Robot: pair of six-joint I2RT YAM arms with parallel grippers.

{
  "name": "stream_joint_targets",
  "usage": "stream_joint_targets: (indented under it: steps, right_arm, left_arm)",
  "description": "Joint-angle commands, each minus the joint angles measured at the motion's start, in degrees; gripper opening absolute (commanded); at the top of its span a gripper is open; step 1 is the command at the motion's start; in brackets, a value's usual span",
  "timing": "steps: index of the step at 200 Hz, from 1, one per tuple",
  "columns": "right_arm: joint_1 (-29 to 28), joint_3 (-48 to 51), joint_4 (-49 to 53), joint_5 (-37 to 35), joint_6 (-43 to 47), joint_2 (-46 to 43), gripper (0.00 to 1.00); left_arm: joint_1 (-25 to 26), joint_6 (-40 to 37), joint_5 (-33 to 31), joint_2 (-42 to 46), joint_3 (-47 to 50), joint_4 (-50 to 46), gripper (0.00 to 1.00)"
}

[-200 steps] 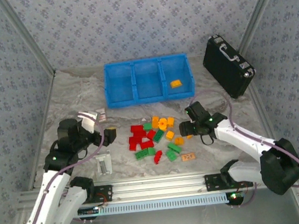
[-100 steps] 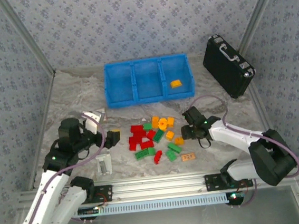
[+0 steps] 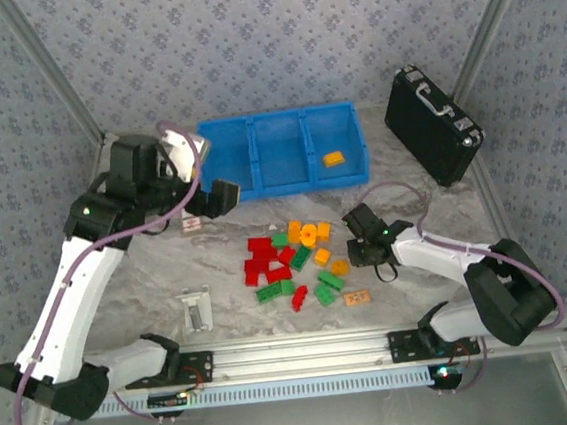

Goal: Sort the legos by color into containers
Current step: Pick up the lego from the bottom-center of the table, then place the lego in the container.

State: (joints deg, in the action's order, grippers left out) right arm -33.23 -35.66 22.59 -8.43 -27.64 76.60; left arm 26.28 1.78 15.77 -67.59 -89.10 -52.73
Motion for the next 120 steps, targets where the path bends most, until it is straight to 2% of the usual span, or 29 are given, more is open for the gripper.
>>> stream_joint_targets:
  steps: [1,27,39,54,120]
  right_arm:
    - [-0.37,-3.52,2.93,-1.68,0.38,-1.76,0.30]
    - [0.84,-10.57,5.87,-1.95,3.60,-3.18,0.30]
    - [2.04,-14.36,5.62,-1.90,5.78,-2.38,0.30]
    - [4.11,-19.34,3.97,-1.51,8.56,0.09,0.30]
    - [10.70,-34.12,-5.67,0.10,14.15,16.86,0.29]
  left_arm:
    - [0.35,-2.05,-2.03,-1.70,-6.81,-8.87,1.00]
    - [0.44,-2.44,-1.31,-5.99,-13.11,-12.02,1.00]
    - [0.80,-2.92,0.89,-8.64,-16.67,-14.29,1.00]
    - [2.43,-3.01,0.42,-10.44,-18.43,-15.29,1.00]
    - [6.75,-2.40,0.00,-9.82,-10.03,-13.43,1.00]
